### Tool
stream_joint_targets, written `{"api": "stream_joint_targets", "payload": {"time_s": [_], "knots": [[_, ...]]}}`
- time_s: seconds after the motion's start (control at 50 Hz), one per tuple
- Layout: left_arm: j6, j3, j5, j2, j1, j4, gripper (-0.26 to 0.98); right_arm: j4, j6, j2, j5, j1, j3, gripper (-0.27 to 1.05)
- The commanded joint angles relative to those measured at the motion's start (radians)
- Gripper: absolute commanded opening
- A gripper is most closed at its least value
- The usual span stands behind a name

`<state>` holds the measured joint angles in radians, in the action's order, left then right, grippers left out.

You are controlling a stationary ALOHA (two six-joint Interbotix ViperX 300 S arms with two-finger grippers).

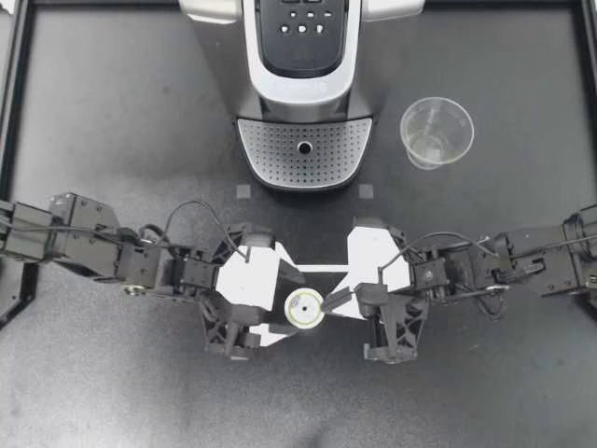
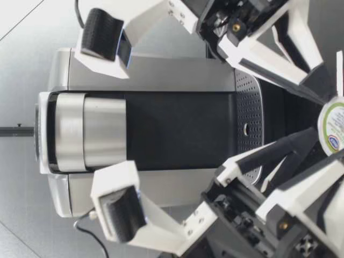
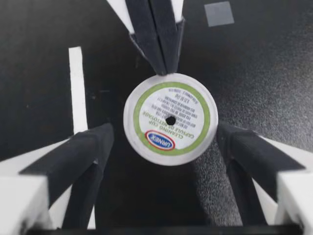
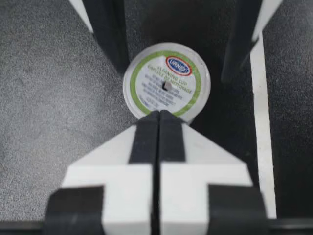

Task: Place the coffee capsule inside the capsule container, then place the cup onto the center of the cup tray, then push the 'Hot Water' and 'Travel Mug' buttons.

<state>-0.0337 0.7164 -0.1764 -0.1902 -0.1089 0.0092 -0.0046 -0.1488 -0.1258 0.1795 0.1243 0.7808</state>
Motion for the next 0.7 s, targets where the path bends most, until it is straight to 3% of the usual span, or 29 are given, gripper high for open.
{"api": "stream_joint_targets", "payload": {"time_s": [0.0,0.58,0.68], "knots": [[0.0,-0.028,-0.009,0.006,0.005,0.0,0.8,-0.002,0.002,0.006,0.002,0.006,-0.023,0.02],[-0.011,-0.066,0.002,-0.02,0.005,0.0,0.79,-0.006,0.002,-0.006,0.003,0.006,-0.034,0.02],[-0.011,-0.064,0.005,-0.017,0.005,0.0,0.75,-0.006,0.002,-0.005,0.003,0.006,-0.035,0.02]]}}
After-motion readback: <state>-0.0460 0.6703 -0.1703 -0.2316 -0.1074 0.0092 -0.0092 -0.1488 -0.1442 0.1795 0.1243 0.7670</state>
